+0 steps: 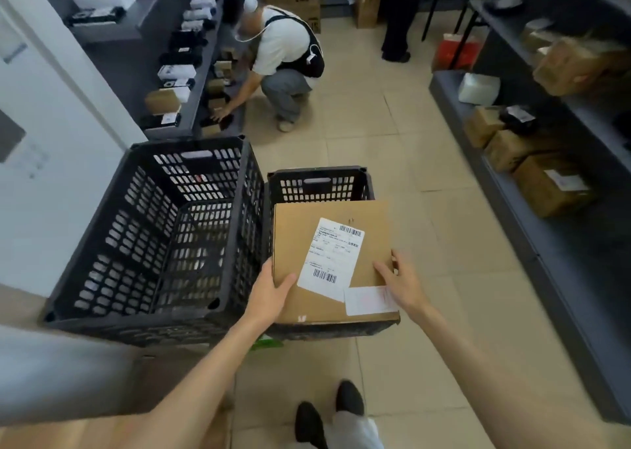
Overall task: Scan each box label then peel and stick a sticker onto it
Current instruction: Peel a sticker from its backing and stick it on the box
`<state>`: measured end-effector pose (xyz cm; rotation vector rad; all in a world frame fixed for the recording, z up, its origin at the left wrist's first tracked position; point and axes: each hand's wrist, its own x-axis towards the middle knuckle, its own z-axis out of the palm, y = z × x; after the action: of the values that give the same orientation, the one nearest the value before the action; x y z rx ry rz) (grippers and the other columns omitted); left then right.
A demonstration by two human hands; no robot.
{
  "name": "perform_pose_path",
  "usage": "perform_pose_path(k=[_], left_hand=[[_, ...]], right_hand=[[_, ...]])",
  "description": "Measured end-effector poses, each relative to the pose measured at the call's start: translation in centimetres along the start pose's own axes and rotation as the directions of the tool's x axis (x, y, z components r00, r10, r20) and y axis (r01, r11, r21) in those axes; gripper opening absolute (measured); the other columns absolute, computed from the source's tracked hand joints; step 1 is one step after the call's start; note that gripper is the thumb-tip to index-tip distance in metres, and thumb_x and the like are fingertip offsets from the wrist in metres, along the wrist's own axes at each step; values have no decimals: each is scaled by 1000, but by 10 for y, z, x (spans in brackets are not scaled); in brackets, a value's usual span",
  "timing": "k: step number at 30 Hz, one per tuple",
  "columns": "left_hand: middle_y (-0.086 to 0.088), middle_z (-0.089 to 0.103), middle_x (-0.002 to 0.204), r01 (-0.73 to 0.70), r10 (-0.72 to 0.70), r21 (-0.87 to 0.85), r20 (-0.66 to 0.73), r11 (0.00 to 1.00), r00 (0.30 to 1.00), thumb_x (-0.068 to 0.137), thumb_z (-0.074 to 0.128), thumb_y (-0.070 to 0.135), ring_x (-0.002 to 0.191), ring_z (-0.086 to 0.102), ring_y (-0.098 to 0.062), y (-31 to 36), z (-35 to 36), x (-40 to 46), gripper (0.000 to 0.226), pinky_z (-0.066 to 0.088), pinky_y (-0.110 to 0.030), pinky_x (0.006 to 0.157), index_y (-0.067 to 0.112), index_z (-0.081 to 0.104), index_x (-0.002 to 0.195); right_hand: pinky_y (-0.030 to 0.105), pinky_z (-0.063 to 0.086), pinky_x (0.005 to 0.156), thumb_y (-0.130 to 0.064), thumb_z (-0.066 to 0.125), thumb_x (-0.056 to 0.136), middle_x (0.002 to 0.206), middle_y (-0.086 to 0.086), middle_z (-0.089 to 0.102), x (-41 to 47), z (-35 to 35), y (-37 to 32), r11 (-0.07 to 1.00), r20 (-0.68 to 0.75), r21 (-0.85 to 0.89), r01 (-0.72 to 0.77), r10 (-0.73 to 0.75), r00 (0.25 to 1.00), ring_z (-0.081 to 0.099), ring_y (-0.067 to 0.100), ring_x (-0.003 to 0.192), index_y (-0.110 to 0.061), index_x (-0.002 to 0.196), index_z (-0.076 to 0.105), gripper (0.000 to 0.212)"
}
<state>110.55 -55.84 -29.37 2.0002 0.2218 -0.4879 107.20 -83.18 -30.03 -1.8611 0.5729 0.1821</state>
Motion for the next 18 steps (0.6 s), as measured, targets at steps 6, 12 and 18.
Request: perform_pose_path(k=[6, 12, 18], left_hand=[[8, 51, 145, 164, -164, -6, -10, 986, 986, 92, 67, 53, 129, 52, -19, -20, 12, 58, 80, 46, -50, 109, 30, 24, 155], [1, 51, 144, 295, -295, 37, 2, 955, 956, 90, 73, 45, 127, 54, -22, -56, 33, 107, 85, 48, -49, 107, 24, 21, 155], [-3, 51, 146, 397, -403, 119, 34, 910, 915, 89, 74, 44, 129, 53, -26, -112, 58, 141, 86, 47, -48, 106, 20, 24, 155]], right_hand=[[43, 52, 101, -27, 57, 102, 132, -2, 61, 64, 30, 12, 998, 70, -29, -52, 54, 996, 60, 17, 117, -16, 142, 46, 44], [34, 50, 97, -27, 55, 103, 128, -3, 58, 103, 58, 50, 981, 93, -77, -178, 185, 978, 56, 14, 111, -15, 143, 42, 43], [39, 47, 105, -21, 56, 102, 135, 4, 57, 128, 88, 106, 946, 96, -119, -302, 314, 945, 55, 21, 123, -11, 146, 42, 47]])
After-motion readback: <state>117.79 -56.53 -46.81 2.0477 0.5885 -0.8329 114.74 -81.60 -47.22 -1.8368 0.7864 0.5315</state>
